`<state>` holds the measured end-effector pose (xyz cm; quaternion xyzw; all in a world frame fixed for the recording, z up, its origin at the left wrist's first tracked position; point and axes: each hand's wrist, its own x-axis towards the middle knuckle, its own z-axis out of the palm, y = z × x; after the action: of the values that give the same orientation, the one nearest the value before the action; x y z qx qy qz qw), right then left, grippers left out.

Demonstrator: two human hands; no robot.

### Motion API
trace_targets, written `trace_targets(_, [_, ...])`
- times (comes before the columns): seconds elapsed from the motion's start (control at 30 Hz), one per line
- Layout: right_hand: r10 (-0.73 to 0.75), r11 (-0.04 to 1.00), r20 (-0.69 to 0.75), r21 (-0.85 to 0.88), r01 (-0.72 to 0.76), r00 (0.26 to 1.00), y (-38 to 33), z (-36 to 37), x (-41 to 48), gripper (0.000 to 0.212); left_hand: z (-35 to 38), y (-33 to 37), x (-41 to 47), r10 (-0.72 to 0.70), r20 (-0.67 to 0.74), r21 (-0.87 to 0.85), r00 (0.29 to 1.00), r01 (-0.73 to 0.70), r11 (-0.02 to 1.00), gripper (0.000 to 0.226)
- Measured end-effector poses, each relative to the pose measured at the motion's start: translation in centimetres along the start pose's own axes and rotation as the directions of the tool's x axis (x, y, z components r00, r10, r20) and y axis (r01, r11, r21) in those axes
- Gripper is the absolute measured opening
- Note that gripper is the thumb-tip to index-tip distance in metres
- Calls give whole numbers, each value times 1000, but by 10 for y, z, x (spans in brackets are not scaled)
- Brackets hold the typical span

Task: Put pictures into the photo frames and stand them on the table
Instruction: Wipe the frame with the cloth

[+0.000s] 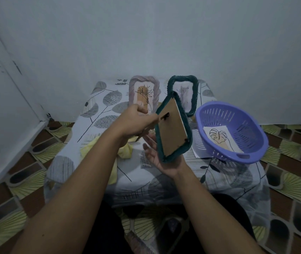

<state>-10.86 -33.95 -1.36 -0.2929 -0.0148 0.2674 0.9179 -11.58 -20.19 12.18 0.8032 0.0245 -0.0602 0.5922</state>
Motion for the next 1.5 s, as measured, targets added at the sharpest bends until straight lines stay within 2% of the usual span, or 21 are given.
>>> trace_targets(0.17, [11, 994, 113, 111, -23, 994, -17, 9, -5, 74, -7, -13, -8, 74, -16, -72, 997, -75, 995, 13])
trace_targets(0.23, [49, 993, 78, 106, -57, 996, -23, 12, -9, 61, -11, -17, -12, 126, -4, -62, 992, -126, 990, 5])
trace_targets(0.3, [47, 996, -10, 70, -46, 999, -29, 17, -15, 21, -16, -20, -14, 153, 18, -28, 988, -153, 988, 6])
trace_targets(0.37, [6, 999, -89, 35, -3, 996, -35, 16, -17, 28, -19, -24, -16, 178, 21, 36, 984, -179, 983, 6])
trace_targets(0.5, [-119, 989, -107, -98, 109, 987, -41, 22, -16, 32, -26, -41, -6, 265, -166, 232, 950, -223, 947, 3])
trace_targets(0.63, [-235, 923, -178, -350, 162, 956, -40, 24, -7, 38, -17, -58, 1, 381, -359, 423, 852, -215, 880, 14])
trace_targets(0.67, [-267, 896, -174, -406, 178, 948, -40, 23, -6, 36, -16, -62, 2, 394, -384, 454, 835, -201, 868, 14])
trace_targets(0.73, [-325, 839, -163, -504, 205, 931, -38, 22, -4, 34, -17, -73, 6, 358, -378, 473, 854, -154, 867, 19])
trace_targets(0.8, [-369, 797, -145, -558, 232, 918, -35, 22, 0, 33, -20, -82, 9, 237, -340, 354, 910, -109, 929, 22])
trace_targets(0.9, [-410, 753, -102, -598, 274, 906, -30, 26, 4, 31, -22, -86, 8, 47, -281, -24, 959, -56, 998, 35])
trace_targets(0.97, [-433, 722, -61, -621, 305, 899, -25, 29, 9, 23, -25, -85, 9, -63, -222, -267, 973, 2, 964, 44])
trace_targets(1.03, [-451, 675, -36, -667, 315, 892, -20, 32, 15, 18, -35, -90, 18, -106, -110, -462, 988, 44, 886, 27])
trace_targets(1.07, [-461, 649, -27, -692, 317, 887, -18, 34, 20, 18, -41, -94, 23, -103, -62, -528, 993, 55, 848, 32])
trace_targets(1.17, [-486, 560, 22, -760, 331, 874, -11, 43, 34, 18, -56, -99, 36, -92, -66, -563, 994, 39, 825, 48])
trace_targets(1.23, [-498, 490, 59, -804, 337, 865, -7, 53, 45, 19, -65, -96, 45, -94, -91, -586, 991, 23, 810, 51])
trace_targets(1.33, [-517, 395, 112, -848, 353, 849, -2, 67, 69, 38, -83, -90, 63, -105, -168, -613, 980, -20, 790, 52])
trace_targets(1.37, [-512, 373, 132, -856, 358, 849, -1, 71, 78, 36, -91, -89, 70, -105, -193, -606, 976, -34, 794, 52])
trace_targets(1.43, [-501, 364, 157, -854, 372, 851, 1, 76, 99, 22, -105, -89, 85, -118, -240, -589, 964, -48, 806, 53])
trace_targets(1.5, [-487, 368, 153, -857, 361, 860, 4, 81, 120, 24, -121, -91, 102, -156, -298, -557, 942, -39, 830, 53])
